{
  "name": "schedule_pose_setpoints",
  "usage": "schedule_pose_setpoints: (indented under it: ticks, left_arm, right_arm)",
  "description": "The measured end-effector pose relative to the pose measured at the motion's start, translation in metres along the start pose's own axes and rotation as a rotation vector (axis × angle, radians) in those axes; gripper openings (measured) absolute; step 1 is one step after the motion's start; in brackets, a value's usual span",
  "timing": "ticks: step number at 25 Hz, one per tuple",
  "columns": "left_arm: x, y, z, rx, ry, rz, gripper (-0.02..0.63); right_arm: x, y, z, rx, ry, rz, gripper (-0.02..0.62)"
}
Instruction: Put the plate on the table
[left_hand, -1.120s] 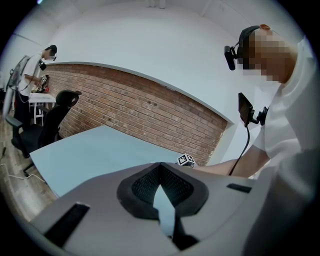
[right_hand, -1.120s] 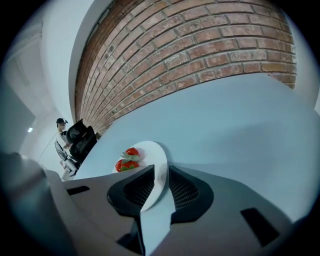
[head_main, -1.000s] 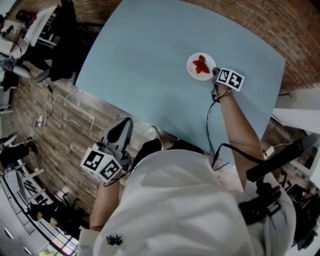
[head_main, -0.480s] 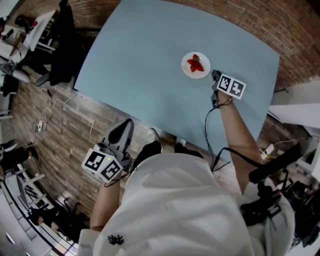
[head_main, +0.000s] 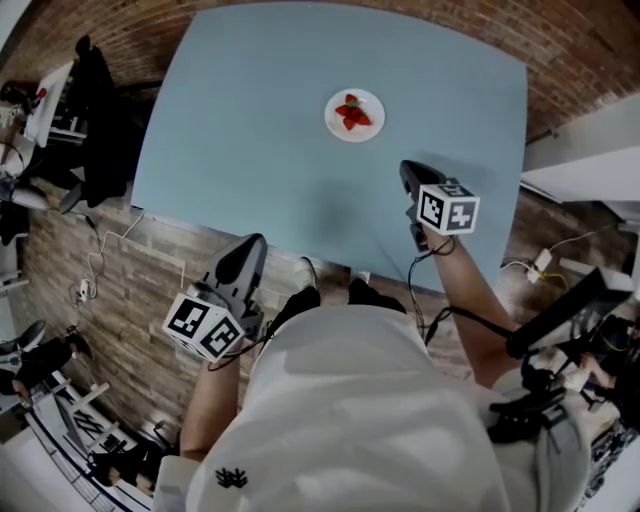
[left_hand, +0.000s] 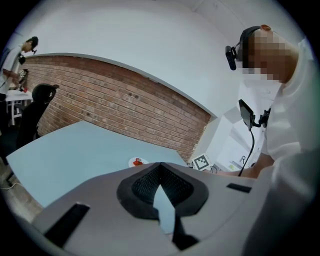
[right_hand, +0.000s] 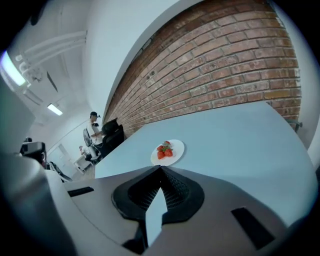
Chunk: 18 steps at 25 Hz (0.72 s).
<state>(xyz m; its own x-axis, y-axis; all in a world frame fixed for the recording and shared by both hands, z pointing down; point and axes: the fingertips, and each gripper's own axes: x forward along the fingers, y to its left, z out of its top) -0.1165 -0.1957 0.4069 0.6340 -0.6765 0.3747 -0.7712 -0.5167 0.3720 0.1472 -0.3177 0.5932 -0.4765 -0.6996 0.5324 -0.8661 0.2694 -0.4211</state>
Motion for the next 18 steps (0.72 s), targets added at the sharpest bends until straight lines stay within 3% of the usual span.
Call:
schedule_pose_setpoints:
  ticks: [9,18]
  left_arm:
    - [0.014,-0.009,0.016,0.049,-0.023,-0.147,0.002]
    - [0.001,-0.004,0.034,0.100,-0.030,-0.272,0.002]
  right_arm:
    - [-0.077,0.064,-0.001,-0.156,-0.046,0.030,0.008]
    - [-0.125,0.135,0.018,-0.238,-0.148,0.009,0.008]
